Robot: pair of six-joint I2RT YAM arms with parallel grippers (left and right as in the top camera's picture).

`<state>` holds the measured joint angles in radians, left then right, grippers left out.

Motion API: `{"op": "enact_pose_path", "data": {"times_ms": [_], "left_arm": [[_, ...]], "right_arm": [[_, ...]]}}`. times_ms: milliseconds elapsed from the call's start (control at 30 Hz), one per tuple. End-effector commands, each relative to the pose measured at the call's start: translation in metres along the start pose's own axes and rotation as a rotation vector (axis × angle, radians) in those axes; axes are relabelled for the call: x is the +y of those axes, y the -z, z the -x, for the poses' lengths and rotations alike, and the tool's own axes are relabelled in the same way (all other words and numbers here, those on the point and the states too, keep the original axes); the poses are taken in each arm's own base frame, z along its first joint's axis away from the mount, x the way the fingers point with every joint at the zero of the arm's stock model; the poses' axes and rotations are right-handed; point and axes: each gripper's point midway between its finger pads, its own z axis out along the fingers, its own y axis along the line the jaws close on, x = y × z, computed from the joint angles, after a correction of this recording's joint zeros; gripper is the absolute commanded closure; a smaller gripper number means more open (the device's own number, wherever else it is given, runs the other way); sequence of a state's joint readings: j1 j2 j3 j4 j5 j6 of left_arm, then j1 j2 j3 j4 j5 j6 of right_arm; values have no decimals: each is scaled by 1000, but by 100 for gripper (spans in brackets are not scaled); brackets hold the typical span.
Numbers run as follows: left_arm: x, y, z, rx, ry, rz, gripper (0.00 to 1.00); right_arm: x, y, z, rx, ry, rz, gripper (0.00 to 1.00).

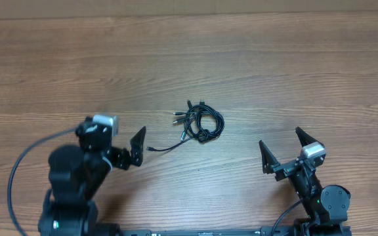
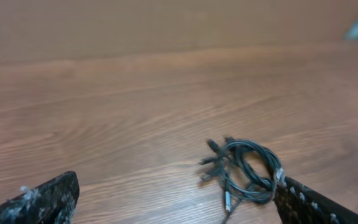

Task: Untangle cables
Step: 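Move the left gripper forward over the black cable bundle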

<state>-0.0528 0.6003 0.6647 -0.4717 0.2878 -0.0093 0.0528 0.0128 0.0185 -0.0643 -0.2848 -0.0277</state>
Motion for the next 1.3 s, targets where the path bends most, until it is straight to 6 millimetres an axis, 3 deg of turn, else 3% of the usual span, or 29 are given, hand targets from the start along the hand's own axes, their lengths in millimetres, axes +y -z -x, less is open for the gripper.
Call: {"op": "enact_pose_path", "data": {"times_ms": [0,367,567,800,967,1267], "left_arm": [[-19,-10,20,41,-43,-124,0],[-38,-56,26,319,-152,-310,0],[-57,-87,26,458,-213,-375,0],[-86,-127,19,568,-429,-420,0],[-108,-150,0,598,-559,-502,0],[-115,-186,-56,734,-603,-528,0]], "right_arm": [[0,0,-2,-5,8,0,0],[0,0,-2,-5,8,0,0],[0,0,-2,-5,8,0,0],[0,0,-2,-5,8,0,0],[0,0,-2,-5,8,0,0],[0,0,-2,-5,8,0,0]]}}
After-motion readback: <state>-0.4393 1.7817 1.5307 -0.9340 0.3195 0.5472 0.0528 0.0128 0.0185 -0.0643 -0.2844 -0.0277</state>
